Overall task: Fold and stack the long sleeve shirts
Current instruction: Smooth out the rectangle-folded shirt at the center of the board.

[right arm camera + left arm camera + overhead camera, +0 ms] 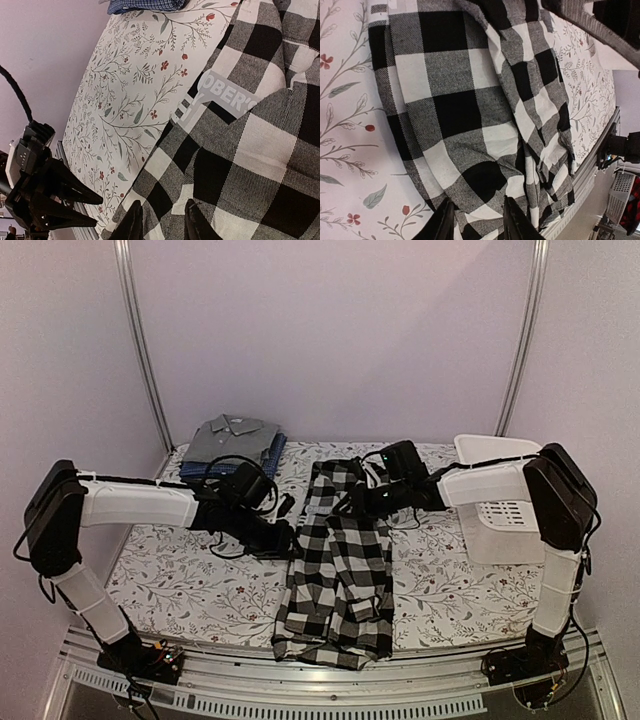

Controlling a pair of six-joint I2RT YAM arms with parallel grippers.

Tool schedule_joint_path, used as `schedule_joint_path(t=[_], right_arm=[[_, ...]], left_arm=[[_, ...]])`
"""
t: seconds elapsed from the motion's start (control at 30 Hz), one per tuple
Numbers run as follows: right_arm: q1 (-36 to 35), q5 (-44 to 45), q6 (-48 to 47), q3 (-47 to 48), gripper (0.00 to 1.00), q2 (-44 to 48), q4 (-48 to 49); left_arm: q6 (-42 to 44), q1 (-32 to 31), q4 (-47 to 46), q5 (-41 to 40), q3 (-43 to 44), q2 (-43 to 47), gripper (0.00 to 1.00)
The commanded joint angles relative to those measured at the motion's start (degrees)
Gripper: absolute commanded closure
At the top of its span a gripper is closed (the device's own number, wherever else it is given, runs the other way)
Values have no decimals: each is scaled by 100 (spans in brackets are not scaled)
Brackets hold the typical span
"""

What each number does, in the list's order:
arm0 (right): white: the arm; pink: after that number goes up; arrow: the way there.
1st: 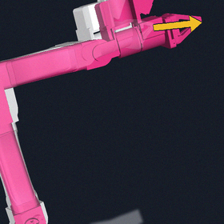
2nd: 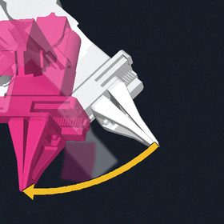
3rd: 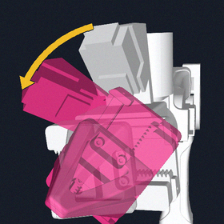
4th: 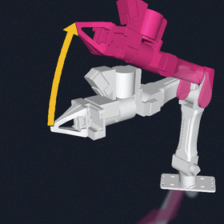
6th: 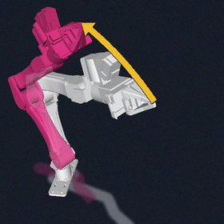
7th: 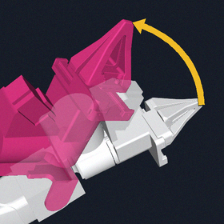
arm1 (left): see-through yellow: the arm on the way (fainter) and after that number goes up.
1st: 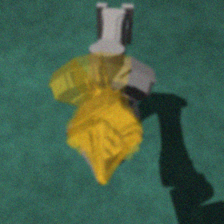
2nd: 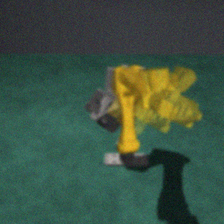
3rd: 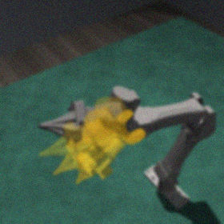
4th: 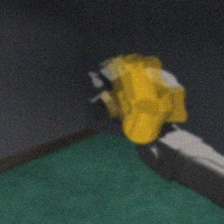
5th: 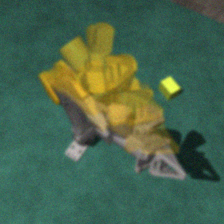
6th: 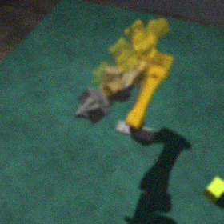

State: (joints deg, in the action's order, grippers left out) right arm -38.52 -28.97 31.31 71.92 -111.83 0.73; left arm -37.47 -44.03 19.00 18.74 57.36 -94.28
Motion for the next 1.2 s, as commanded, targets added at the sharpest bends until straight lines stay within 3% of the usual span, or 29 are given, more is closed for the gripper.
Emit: schedule_joint_path(t=[0.0,0.4,0.93,1.17], right_arm=[[104,81,-5,98,72,-230,352],[517,297,-97,256,71,-1148,72],[1084,324,-840,2938,70,-2451,-1502],[936,605,-963,3003,67,-1851,-1792]], left_arm=[[102,110,-260,104,112,-229,66],[46,312,-688,183,584,-1149,67],[274,919,-401,321,2391,-2672,68],[361,965,-261,200,2311,-2246,67]])
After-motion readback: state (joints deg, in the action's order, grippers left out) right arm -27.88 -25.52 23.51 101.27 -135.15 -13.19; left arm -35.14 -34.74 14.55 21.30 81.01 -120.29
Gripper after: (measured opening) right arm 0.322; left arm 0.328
